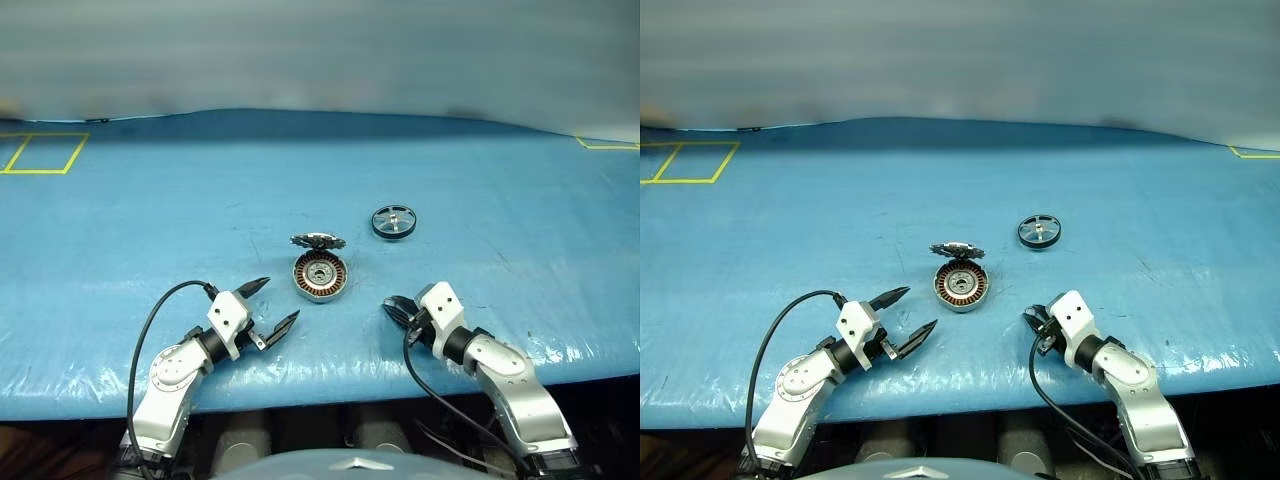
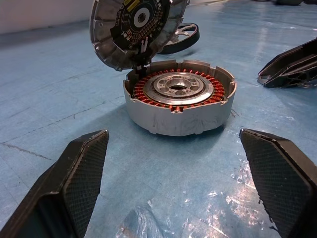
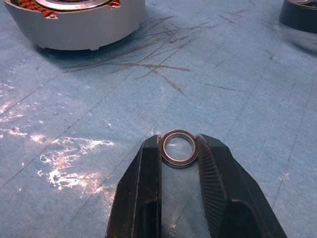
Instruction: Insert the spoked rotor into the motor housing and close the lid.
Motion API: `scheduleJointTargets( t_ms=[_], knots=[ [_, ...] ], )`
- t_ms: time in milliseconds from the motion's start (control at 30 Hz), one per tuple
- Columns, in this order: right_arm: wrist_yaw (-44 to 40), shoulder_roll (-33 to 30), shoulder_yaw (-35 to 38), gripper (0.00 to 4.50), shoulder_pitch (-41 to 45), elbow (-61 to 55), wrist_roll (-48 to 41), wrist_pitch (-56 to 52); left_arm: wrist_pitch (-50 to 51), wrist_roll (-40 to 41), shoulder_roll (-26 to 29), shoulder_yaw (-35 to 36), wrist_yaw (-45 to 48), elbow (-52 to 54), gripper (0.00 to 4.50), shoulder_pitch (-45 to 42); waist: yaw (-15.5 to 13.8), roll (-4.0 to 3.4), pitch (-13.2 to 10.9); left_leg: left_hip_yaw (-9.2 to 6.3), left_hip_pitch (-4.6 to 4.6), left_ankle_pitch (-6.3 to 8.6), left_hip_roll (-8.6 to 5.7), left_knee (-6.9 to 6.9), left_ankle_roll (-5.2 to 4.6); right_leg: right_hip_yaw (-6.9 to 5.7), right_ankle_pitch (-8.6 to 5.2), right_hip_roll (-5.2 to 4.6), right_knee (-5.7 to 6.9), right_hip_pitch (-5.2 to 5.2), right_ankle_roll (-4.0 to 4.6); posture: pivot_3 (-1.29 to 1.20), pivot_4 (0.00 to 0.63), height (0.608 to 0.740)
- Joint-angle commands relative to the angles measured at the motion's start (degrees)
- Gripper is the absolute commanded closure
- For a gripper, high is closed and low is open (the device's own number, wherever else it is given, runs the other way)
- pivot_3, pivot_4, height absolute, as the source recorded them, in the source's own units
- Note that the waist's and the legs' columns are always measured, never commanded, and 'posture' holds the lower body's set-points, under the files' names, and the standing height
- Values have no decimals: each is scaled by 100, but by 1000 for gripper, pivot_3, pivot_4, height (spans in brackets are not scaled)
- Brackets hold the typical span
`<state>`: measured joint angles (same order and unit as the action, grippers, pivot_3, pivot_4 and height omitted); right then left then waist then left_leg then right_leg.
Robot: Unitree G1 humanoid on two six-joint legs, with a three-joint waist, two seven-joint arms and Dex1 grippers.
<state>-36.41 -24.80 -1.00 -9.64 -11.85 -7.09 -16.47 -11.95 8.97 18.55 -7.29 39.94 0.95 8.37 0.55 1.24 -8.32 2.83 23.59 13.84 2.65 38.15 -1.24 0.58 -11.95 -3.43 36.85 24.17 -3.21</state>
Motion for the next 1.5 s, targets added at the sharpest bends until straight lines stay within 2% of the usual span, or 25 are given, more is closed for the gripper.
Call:
scheduleJointTargets(
  t_ms=[33, 300, 633, 1100, 1500],
  knots=[
    [-224, -106, -76, 3826, 23, -427, -279, -242, -120, -36, 34, -5, -30, 60, 0, -9, -1, 0, 0, 0, 1, 0, 0, -1, 0, 0, 0, 0, 0, 1, 0, 0, 150, 740],
    [-525, -281, -692, 3826, 649, -1504, -467, -683, -101, -25, 37, -7, -27, 35, 0, -30, 7, -7, -6, 1, 10, 0, 2, -5, 0, 4, 0, 4, 3, 15, -1, 0, 150, 740],
    [-356, 55, -1581, 3826, 1824, -696, -20, -714, -212, -130, 10, -48, -59, -57, 0, -91, 6, -6, -7, 6, 16, 0, 0, -6, 0, 2, 7, 4, -1, 18, 11, 0, 150, 740],
    [-85, 582, -1695, 3826, 2492, 602, 312, -410, -325, -213, -61, -25, -248, -117, 0, -46, 15, -7, -7, 21, 16, -1, -1, -7, -1, 2, 17, 5, 1, 17, 25, 0, 150, 740],
    [-160, 505, -1677, 3826, 2492, 652, 330, -456, -351, -236, -66, -45, -356, -135, 0, -8, 12, -7, -6, 21, 15, -1, 0, -7, -1, 2, 17, 5, 1, 16, 25, 0, 150, 740]
  ],
)
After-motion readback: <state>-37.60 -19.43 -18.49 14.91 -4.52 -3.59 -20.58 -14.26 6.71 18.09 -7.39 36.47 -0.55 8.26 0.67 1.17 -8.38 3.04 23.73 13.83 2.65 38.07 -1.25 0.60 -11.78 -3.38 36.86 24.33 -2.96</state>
